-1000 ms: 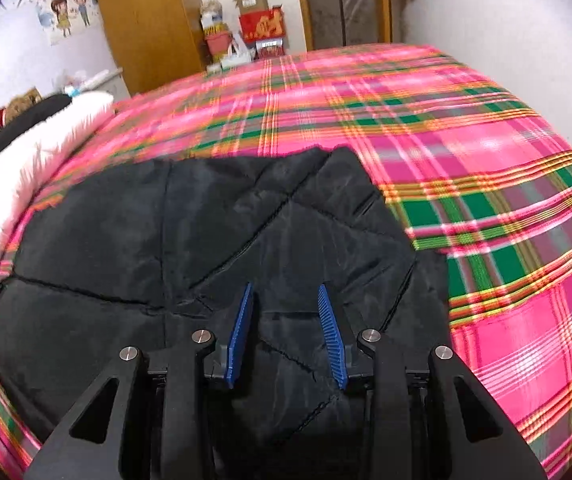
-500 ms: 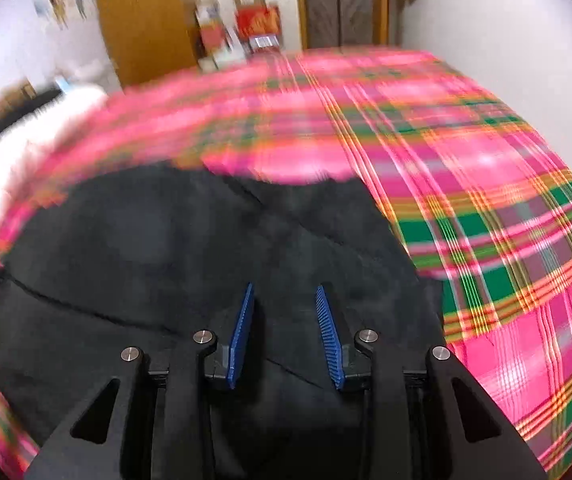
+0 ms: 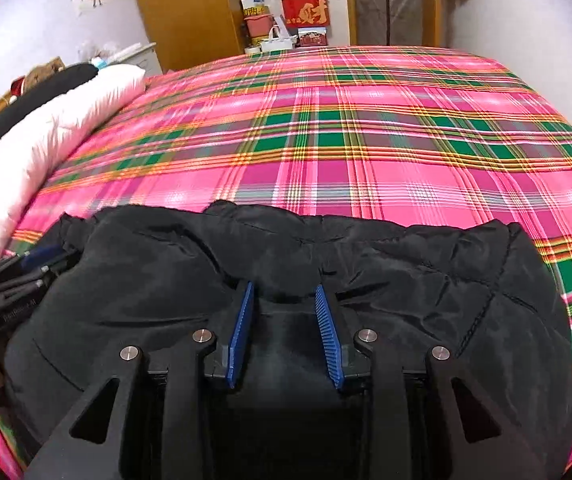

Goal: Fold large clothes

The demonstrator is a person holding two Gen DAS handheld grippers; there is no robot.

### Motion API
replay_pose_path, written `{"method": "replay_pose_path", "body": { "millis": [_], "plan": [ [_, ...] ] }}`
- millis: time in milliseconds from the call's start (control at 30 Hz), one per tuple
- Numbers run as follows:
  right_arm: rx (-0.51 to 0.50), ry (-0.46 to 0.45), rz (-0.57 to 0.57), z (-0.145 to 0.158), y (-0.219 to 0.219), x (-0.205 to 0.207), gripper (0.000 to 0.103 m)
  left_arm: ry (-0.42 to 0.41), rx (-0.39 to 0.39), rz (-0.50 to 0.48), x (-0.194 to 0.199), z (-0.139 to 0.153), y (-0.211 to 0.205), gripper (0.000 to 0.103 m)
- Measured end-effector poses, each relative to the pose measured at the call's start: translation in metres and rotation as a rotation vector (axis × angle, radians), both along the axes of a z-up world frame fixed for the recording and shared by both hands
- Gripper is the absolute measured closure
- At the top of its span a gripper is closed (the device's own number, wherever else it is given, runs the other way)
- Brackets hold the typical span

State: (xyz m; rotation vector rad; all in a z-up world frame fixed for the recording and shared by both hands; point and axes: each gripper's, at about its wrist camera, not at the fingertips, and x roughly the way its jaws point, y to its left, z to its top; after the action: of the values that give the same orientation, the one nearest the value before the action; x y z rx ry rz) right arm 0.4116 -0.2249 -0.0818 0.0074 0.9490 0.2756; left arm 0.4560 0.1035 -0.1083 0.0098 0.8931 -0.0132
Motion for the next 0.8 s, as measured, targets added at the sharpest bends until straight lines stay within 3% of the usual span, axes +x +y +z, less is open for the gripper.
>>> {"method": "replay_pose_path", "body": {
  "millis": [133, 233, 333, 433, 467, 533, 700, 800],
  "plan": [
    [-0.008, 0.0, -0.002, 0.019, -0.007, -0.007, 0.071, 0.021, 0.003, -0.007, -0.007, 0.013, 0.002, 0.05],
    [0.024, -0.093, 0.0, 0.052, -0.039, -0.04, 0.071, -0.05, -0.049, -0.011, -0.032, 0.044, 0.022, 0.05],
    [0.017, -0.127, -0.025, 0.061, -0.074, -0.072, 0.071, -0.108, -0.014, 0.027, -0.064, 0.06, 0.052, 0.05],
    [-0.037, -0.053, -0.076, 0.032, -0.105, -0.088, 0.071, -0.041, 0.0, 0.097, -0.079, 0.035, 0.082, 0.05],
    [-0.047, -0.024, -0.083, 0.02, -0.111, -0.088, 0.071, 0.009, -0.025, 0.103, -0.08, 0.018, 0.087, 0.049],
    [-0.043, -0.024, -0.074, 0.003, -0.116, -0.089, 0.071, 0.017, -0.073, 0.096, -0.084, 0.002, 0.086, 0.049],
    [-0.066, -0.025, -0.101, -0.006, -0.11, -0.083, 0.071, 0.017, -0.106, 0.107, -0.074, -0.006, 0.078, 0.05],
    [-0.055, -0.018, -0.109, 0.009, -0.115, -0.083, 0.07, 0.022, -0.156, 0.119, -0.074, 0.009, 0.09, 0.05]
  ]
}}
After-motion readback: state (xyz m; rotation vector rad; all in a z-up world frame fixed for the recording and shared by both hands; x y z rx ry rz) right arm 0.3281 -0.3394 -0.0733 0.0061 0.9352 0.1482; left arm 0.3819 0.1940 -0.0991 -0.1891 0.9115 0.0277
